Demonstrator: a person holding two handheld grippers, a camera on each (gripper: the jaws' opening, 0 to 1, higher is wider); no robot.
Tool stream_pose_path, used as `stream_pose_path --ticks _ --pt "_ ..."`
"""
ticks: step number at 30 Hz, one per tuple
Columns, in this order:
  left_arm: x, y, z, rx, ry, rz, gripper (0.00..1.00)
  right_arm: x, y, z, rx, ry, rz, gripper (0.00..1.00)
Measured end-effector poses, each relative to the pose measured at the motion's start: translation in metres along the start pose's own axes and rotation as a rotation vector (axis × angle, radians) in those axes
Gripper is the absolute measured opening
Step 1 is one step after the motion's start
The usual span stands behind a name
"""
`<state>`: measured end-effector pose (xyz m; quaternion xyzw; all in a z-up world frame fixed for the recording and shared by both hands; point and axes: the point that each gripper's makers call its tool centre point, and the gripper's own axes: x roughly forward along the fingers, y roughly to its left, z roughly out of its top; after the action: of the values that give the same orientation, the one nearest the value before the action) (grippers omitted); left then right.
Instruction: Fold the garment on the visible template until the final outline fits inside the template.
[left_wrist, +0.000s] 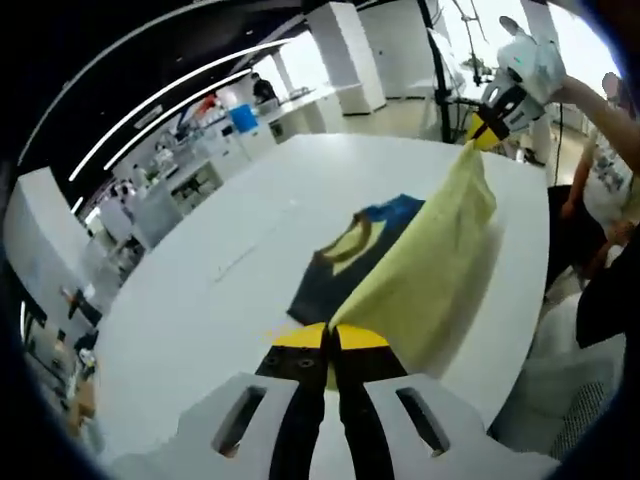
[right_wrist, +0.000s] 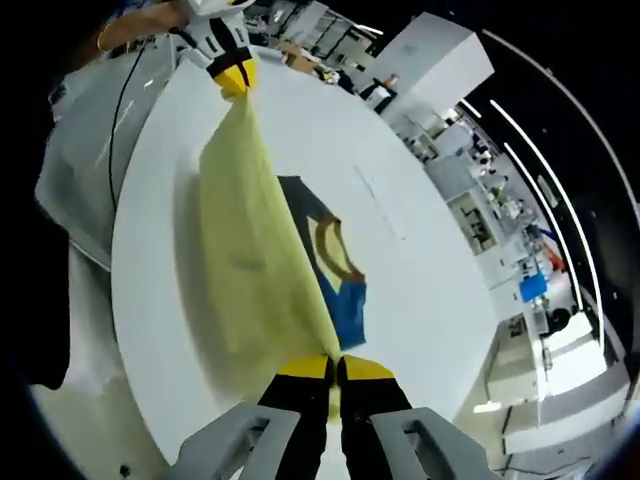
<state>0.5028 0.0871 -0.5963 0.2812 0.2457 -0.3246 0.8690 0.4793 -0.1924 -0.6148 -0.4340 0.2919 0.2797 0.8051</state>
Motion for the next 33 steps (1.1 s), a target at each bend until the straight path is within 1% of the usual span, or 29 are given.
stream_pose_path --ticks 2,5,8,12,13,15,18,20,23,25,28,33 --pt "0.002 0.006 0.007 -0.017 -0.016 0.013 0.00 0.001 -0.007 0.002 0.003 -0.002 -0.023 0.00" --pt "0.004 0.013 0.015 -0.006 -0.031 0.036 0.00 0.001 -0.015 0.005 0.012 -0.011 -0.044 0.00" --pt "0.006 0.020 0.021 -0.005 -0.047 0.056 0.00 0.002 -0.023 0.008 0.024 -0.027 -0.066 0.00" --pt "0.014 0.027 0.028 -0.013 -0.068 0.071 0.00 0.007 -0.033 0.008 0.034 -0.025 -0.094 0.00" --pt "0.015 0.030 0.031 -0.010 -0.083 0.083 0.00 0.008 -0.038 0.010 0.024 -0.028 -0.114 0.00" --pt "0.019 0.033 0.032 0.023 -0.087 0.097 0.00 0.010 -0.041 0.011 0.025 -0.030 -0.124 0.00" --pt "0.026 0.040 0.036 0.026 -0.104 0.108 0.00 0.015 -0.050 0.013 0.017 -0.034 -0.154 0.00" --pt "0.030 0.045 0.038 0.032 -0.107 0.117 0.00 0.021 -0.058 0.016 0.022 -0.043 -0.175 0.00" --pt "0.040 0.051 0.042 0.061 -0.116 0.127 0.00 0.032 -0.067 0.016 0.025 -0.039 -0.196 0.00" --pt "0.051 0.057 0.041 0.064 -0.103 0.130 0.00 0.040 -0.071 0.017 0.022 -0.036 -0.202 0.00" --pt "0.069 0.062 0.036 0.051 -0.087 0.116 0.00 0.058 -0.074 0.013 0.013 -0.021 -0.193 0.00" --pt "0.095 0.067 0.025 0.039 -0.058 0.098 0.00 0.083 -0.076 0.007 0.044 -0.015 -0.160 0.00"
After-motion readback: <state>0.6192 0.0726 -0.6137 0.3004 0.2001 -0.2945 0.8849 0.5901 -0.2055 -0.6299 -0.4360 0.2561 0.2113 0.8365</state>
